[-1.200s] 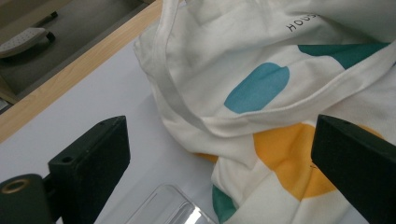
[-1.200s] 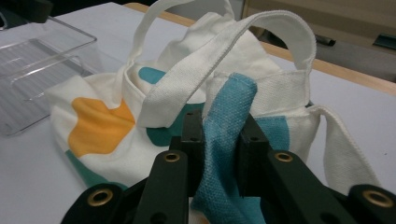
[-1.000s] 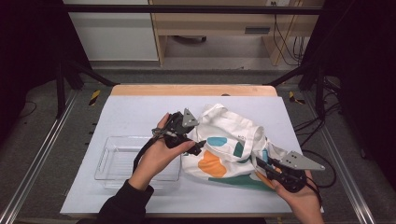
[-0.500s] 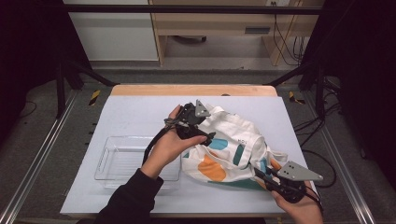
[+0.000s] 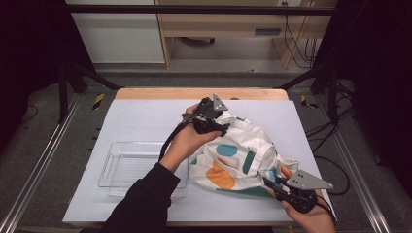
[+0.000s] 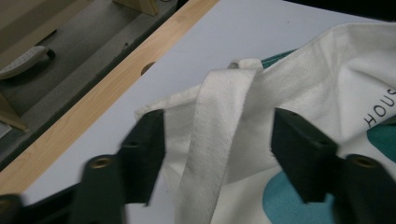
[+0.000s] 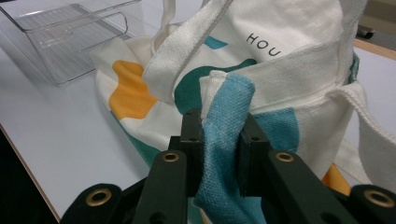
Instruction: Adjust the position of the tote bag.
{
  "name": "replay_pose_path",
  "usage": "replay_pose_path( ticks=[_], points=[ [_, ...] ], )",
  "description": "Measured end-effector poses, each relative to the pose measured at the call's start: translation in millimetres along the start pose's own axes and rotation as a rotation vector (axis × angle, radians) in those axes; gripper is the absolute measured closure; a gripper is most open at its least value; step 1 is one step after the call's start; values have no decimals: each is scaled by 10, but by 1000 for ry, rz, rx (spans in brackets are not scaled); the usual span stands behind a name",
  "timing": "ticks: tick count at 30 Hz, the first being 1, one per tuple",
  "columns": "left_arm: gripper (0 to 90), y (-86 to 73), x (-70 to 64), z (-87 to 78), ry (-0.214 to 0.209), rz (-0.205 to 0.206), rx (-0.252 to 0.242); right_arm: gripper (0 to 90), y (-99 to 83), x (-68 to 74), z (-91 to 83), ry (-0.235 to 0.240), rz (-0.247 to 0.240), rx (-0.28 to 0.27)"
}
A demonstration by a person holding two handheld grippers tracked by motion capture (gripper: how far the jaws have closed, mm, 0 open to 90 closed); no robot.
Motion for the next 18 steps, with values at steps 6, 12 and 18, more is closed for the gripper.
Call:
replay_pose_path(
  ticks=[6, 12, 18],
  points=[
    [775, -101, -31, -25, -17, 25, 20, 761, -19, -10, -8, 9, 9, -3],
    [853, -284, -210, -288, -39, 47, -14, 762, -22, -6, -12, -4, -10, -4],
    [855, -570, -356, -485, -67, 38, -53, 761, -84, 38, 10, 3, -24, 13]
  ],
)
Point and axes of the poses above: each handheld gripper's, and its own axes: z roughly forward along the jaws, y roughly out of its top, x roughly to its left, the point moved 10 cm from there along z, roughly forward along the jaws, and after that the axes turned 7 degrees about -y, right-handed, at the moved point
